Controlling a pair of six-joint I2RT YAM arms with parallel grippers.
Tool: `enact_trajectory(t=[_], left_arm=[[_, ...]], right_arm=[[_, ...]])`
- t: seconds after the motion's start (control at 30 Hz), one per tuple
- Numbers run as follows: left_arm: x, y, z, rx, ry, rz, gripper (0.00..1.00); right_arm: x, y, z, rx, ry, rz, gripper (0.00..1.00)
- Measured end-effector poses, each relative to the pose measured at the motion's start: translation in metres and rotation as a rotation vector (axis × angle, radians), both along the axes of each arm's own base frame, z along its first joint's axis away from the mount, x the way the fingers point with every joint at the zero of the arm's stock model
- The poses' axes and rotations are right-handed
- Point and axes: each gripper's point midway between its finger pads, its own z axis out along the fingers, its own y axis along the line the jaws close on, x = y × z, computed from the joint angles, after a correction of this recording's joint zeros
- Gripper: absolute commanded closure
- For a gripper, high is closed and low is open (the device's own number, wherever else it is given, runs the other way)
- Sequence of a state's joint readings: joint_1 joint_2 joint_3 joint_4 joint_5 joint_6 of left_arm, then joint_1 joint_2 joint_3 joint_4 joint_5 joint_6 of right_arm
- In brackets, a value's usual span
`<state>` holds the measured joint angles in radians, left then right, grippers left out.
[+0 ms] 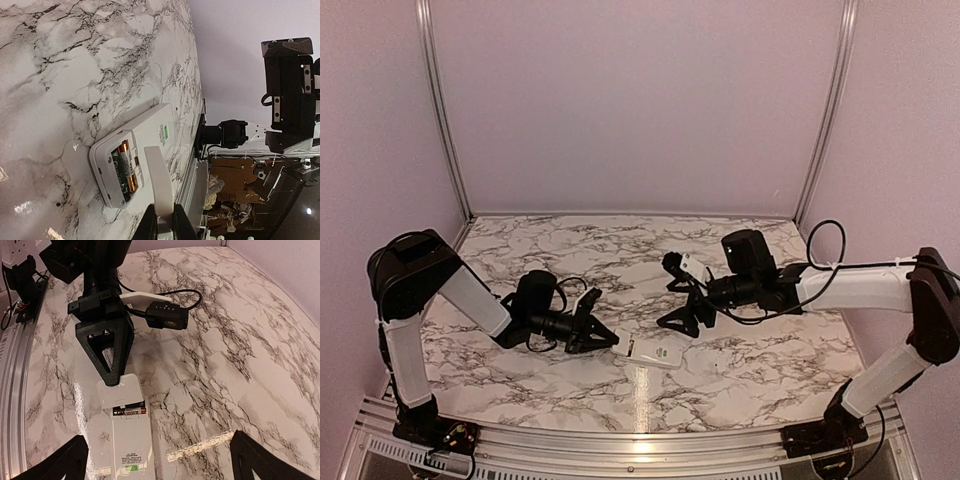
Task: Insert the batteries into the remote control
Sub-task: Hold the remote control without the battery cover at the center of the board.
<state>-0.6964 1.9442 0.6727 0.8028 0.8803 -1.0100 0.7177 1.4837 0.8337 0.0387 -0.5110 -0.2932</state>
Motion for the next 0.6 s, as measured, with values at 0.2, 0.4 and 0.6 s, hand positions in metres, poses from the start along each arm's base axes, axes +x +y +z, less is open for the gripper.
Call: enact_trajectory(t=[0.2, 0.4, 0.6], left_arm=[[0.003, -0.002, -0.004, 0.007, 0.005, -0.002, 1.0], [0.008, -0.007, -0.006, 0.022, 0.004, -0.009, 1.0], [0.008, -0.007, -0.013, 0.042, 0.022, -0.012, 1.0]], right_arm=[[-0.009, 0.006, -0.015, -0.035, 0.007, 0.041, 0.06], [-0.021, 0.008, -0.034, -0.09, 0.037, 0.076, 0.06], [-0.023, 0.009, -0.036, -0.099, 0.035, 0.087, 0.06]])
